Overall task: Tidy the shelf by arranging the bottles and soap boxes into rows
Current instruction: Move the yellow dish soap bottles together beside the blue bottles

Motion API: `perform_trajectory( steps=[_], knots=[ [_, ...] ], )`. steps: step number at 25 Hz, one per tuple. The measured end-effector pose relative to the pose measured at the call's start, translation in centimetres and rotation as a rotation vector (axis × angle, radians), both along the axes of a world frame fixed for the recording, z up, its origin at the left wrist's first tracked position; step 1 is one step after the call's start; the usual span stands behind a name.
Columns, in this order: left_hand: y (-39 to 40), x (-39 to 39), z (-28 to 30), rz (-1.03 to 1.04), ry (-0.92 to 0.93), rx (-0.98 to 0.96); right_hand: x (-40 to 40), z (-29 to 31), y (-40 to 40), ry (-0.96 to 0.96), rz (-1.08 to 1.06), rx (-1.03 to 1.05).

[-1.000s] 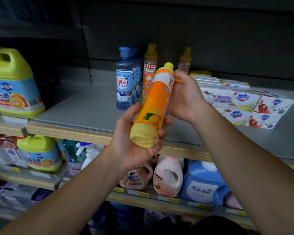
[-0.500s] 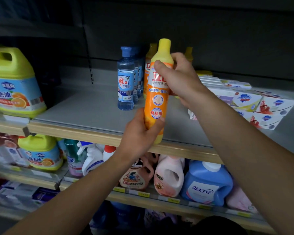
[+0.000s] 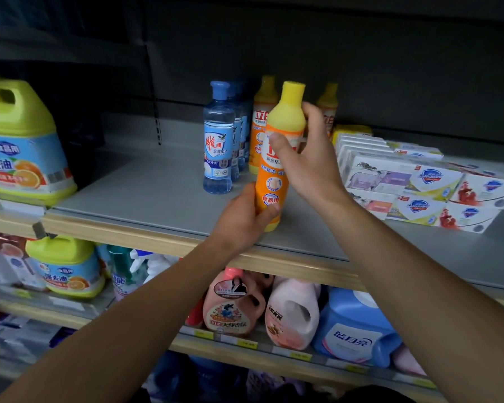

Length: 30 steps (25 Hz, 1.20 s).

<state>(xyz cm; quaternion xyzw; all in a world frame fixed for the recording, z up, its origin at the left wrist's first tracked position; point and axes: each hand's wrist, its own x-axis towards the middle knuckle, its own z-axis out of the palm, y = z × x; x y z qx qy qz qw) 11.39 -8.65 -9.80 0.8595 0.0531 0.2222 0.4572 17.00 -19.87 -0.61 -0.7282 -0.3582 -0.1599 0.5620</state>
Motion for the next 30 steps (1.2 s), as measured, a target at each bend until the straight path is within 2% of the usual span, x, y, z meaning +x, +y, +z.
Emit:
perform_trajectory(
  steps=[5,7,10,14,22,30],
  knots=[
    [2.1,-0.5,0.1,-0.023,0.065,0.079,0.7,-1.7,0.1,0.136,0.034,-0.109],
    [4.3,-1.5,0.1,0.085,0.104,0.213,0.6,-4.2,-0.5,0.157,0.004,-0.194],
    [7.4,-2.3,-0.2,0.217,0.213,0.451,0.4,-7.2,-0.4,0.090,-0.105,-0.333],
    [7.9,-2.2,-1.6,0.238,0.241,0.716,2.9,-7.6,1.6,0.085,-0.151,-0.313],
    [8.2,-1.8,-2.2,0.300,0.239,0.724,9.8,-7.9,7.8,0.159,-0.221,-0.315],
    [8.2,-1.8,-2.2,0.319,0.226,0.733,12.8,-8.1,11.2,0.195,-0.240,-0.319]
  ],
)
